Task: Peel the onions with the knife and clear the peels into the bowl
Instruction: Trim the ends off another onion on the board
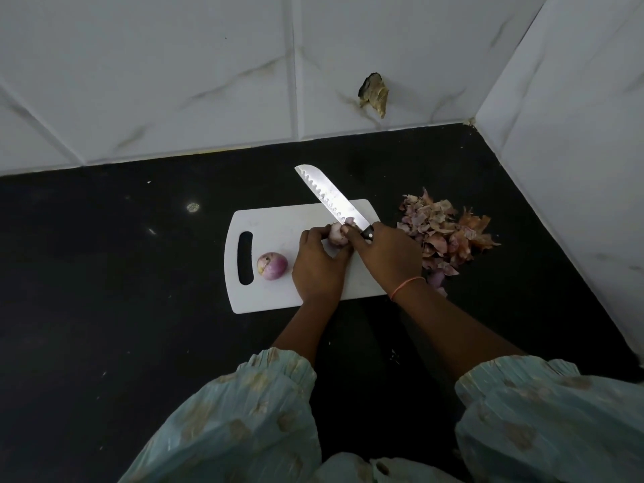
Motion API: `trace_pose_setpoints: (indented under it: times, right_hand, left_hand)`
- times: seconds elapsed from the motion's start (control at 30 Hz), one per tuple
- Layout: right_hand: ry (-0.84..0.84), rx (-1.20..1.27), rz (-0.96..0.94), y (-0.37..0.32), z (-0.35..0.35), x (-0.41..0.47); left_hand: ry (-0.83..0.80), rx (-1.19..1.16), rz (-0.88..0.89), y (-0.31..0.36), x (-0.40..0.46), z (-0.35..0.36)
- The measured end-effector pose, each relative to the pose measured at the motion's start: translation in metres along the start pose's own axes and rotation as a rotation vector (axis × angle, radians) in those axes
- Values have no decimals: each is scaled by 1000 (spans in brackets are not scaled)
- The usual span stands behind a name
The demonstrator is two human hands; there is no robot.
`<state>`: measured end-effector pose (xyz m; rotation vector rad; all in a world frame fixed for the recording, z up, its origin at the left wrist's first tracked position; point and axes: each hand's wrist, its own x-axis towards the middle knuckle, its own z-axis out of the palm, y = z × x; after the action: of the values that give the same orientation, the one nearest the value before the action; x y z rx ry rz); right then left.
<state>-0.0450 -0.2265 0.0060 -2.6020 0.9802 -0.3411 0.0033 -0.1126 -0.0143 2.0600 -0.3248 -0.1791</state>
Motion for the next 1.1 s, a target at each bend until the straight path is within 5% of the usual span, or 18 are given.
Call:
trace_pose_setpoints:
  times: [0.87,1.1]
  right_hand:
    - [-125,111,143,-9,4,-3]
    - [-10,-1,13,-2,2,-1]
  left_hand:
    - [98,34,-178,19,-4,12]
    - [-227,29,46,-9,18,-13]
